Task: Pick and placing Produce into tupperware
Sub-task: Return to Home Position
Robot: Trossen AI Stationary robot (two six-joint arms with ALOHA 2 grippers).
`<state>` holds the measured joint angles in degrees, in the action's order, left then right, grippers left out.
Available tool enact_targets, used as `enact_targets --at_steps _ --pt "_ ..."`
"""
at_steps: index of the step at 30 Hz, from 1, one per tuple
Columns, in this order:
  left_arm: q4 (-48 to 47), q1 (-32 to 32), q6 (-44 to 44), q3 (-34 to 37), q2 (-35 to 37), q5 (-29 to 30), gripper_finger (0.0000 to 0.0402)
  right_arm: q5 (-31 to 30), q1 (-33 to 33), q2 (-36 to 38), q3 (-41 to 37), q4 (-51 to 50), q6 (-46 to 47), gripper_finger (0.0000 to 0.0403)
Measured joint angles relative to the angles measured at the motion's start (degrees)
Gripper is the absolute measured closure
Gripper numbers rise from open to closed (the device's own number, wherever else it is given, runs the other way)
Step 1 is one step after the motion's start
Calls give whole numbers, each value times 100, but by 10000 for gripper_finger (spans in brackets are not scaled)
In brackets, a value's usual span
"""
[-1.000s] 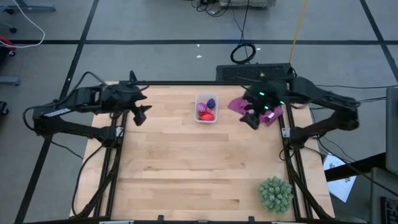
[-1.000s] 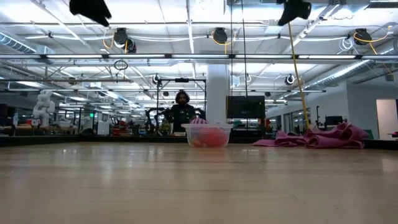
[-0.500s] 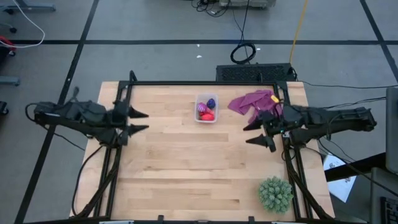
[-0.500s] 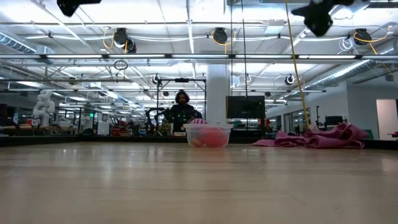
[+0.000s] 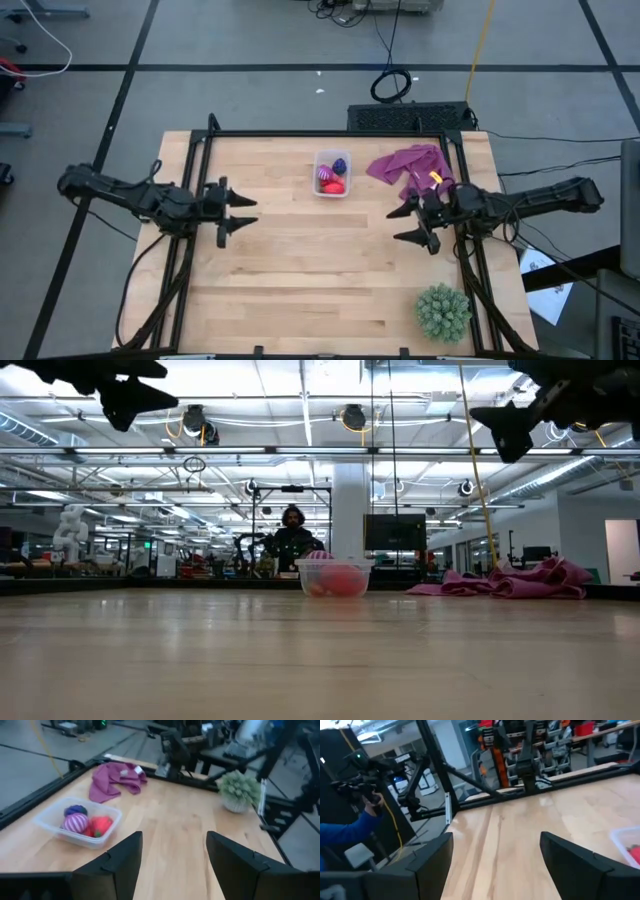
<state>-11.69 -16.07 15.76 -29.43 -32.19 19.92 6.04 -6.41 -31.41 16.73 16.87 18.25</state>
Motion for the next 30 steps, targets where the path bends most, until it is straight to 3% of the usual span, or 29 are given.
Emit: enact_targets --at_steps 6,15,23,30 --pt "-8 276 -292 234 878 114 176 19 192 988 -201 -325 -59 112" --pt "-1030 338 -162 395 2554 127 176 367 191 2681 -207 -1371 -105 112" --pt "-125 242 -174 1500 2634 110 176 315 191 3068 -398 -1543 -99 112" --pt "32 317 -416 1666 2665 90 176 307 196 3074 -557 -1541 -268 112"
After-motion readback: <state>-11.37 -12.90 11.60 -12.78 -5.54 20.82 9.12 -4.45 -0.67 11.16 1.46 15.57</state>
